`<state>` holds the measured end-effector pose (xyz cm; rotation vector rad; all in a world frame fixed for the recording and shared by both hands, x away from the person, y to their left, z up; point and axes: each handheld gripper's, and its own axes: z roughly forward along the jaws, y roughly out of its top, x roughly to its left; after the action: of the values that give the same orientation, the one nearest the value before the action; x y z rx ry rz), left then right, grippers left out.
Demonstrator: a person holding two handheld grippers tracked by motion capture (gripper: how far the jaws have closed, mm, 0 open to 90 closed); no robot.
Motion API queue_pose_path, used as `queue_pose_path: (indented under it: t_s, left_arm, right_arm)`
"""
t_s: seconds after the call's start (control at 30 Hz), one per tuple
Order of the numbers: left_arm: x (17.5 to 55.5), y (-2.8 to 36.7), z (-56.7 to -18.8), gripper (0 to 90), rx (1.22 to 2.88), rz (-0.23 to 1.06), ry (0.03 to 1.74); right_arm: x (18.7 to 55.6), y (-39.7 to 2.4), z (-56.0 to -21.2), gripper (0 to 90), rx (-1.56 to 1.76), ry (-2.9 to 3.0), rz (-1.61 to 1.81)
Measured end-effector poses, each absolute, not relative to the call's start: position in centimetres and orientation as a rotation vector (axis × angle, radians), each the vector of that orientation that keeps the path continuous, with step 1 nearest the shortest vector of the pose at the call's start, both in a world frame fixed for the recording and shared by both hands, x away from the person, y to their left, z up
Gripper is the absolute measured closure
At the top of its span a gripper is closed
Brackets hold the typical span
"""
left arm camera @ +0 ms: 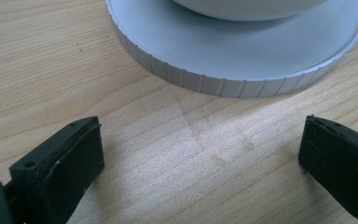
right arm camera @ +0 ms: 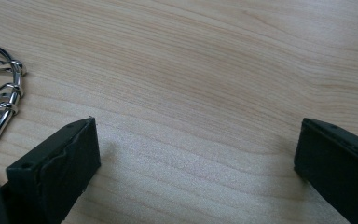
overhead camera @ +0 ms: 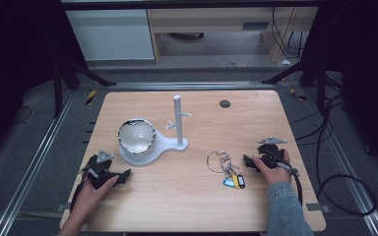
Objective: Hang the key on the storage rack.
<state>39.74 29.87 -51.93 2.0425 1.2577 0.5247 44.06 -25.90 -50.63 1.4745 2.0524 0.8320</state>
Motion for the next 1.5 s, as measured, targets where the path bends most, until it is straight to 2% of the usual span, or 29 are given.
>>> queue_pose_path:
  t_s: [0.2, 0.37, 0.4, 0.43, 0.5, 0.67, 0.93, 0.97, 1.2, 1.27, 1.3, 1.5]
  left_arm:
    - [39.7, 29.9, -51.9, 0.0, 2.043, 0.525, 1.258]
    - [39.7, 29.9, -51.9, 0.0, 2.042, 0.525, 1.258]
    - [39.7, 29.9, -51.9, 0.0, 2.043, 0.525, 1.258]
    - [39.7, 29.9, -51.9, 0.0, 2.043, 0.525, 1.258]
    - [39.7, 29.9, -51.9, 0.0, 2.043, 0.525, 1.258]
    - [39.7, 29.9, -51.9, 0.0, 2.043, 0.525, 1.258]
    - [39.7, 30.0, -51.9, 0.0, 2.053, 0.522, 1.247]
    - [39.6, 30.0, -51.9, 0.0, 2.053, 0.521, 1.246]
    - [39.7, 30.0, -51.9, 0.0, 2.055, 0.52, 1.243]
    - [39.7, 30.0, -51.9, 0.0, 2.053, 0.52, 1.243]
    - [39.7, 30.0, -51.9, 0.0, 2.054, 0.519, 1.243]
    - [39.7, 30.0, -51.9, 0.0, 2.053, 0.519, 1.243]
  right_arm:
    - [44.1, -26.0, -50.5, 1.7, 1.472, 2.066, 0.822]
    - [44.0, -26.1, -50.2, 7.9, 1.464, 2.088, 0.817]
    - [44.0, -26.1, -50.0, 15.0, 1.457, 2.098, 0.818]
    - [44.0, -26.1, -50.0, 15.0, 1.457, 2.098, 0.818]
    - [43.9, -26.1, -49.8, 22.7, 1.438, 2.115, 0.817]
    - [43.5, -25.7, -48.9, 31.0, 1.389, 2.148, 0.826]
    - [42.9, -25.0, -47.2, 56.3, 1.272, 2.213, 0.904]
    - [42.8, -24.6, -46.6, 62.8, 1.243, 2.238, 0.913]
    - [43.5, -22.8, -44.7, 71.5, 1.088, 2.416, 0.833]
    - [44.1, -22.1, -44.4, 75.0, 1.041, 2.473, 0.791]
    - [44.7, -21.2, -44.4, 79.8, 1.004, 2.534, 0.76]
    - [44.9, -19.1, -45.5, 80.6, 0.93, 2.651, 0.648]
